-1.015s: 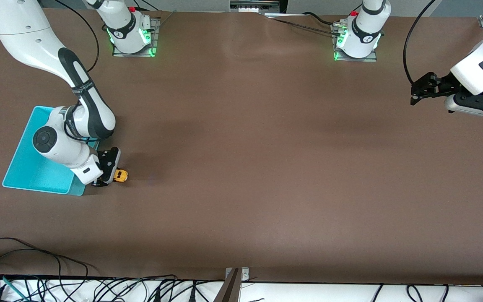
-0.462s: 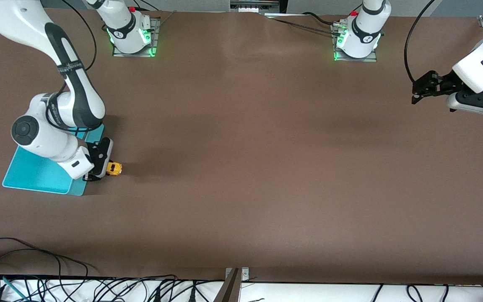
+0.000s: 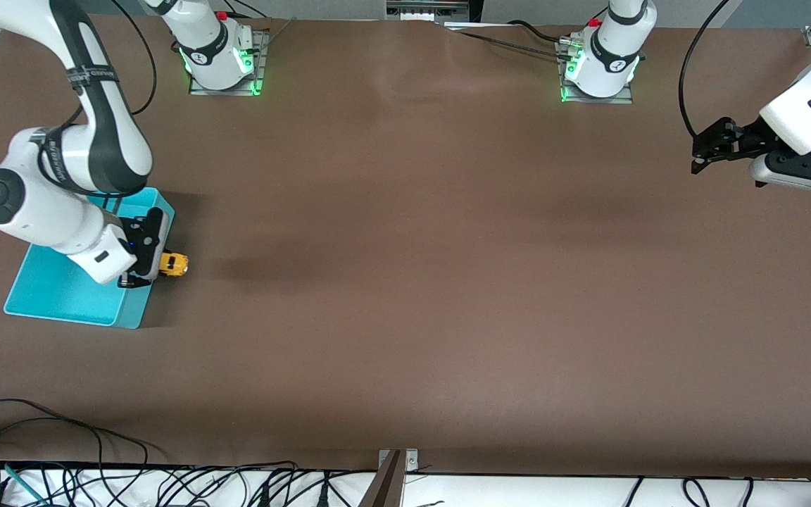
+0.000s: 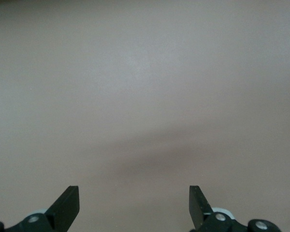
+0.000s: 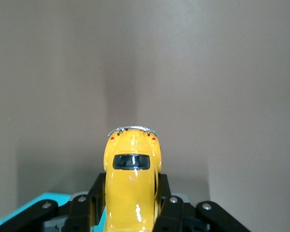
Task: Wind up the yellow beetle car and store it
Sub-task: 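Lift the car with the right gripper and carry it into the bin, then lower the car onto the bin floor and open the right gripper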
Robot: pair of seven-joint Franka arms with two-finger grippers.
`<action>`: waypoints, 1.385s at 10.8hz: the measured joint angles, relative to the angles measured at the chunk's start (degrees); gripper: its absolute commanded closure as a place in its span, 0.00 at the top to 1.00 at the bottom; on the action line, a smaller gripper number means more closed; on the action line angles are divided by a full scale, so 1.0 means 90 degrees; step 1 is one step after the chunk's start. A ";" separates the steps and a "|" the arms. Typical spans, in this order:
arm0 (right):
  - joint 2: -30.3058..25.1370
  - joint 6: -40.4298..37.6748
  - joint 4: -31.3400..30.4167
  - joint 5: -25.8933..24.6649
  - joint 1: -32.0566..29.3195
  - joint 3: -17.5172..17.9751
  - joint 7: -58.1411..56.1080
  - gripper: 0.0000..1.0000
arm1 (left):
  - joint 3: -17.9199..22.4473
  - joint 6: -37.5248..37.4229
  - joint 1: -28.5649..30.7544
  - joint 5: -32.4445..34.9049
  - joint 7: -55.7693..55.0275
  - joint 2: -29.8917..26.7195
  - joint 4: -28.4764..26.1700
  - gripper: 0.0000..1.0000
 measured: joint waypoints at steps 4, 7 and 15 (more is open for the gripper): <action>-0.0043 -0.0182 -0.0008 -0.0020 -0.0664 -0.0029 -0.1631 0.00 | -0.0006 -0.0042 -0.0002 0.0000 0.0000 0.0000 0.0000 1.00; -0.0033 -0.0204 -0.0051 -0.0148 -0.1062 -0.0036 -0.2373 0.00 | -0.0006 -0.0058 -0.0002 0.0000 0.0000 0.0000 0.0000 1.00; -0.0243 0.0346 -0.1261 -0.0582 -0.1930 0.0041 -0.3953 0.00 | -0.0008 -0.0071 -0.0003 0.0000 0.0000 0.0000 0.0000 1.00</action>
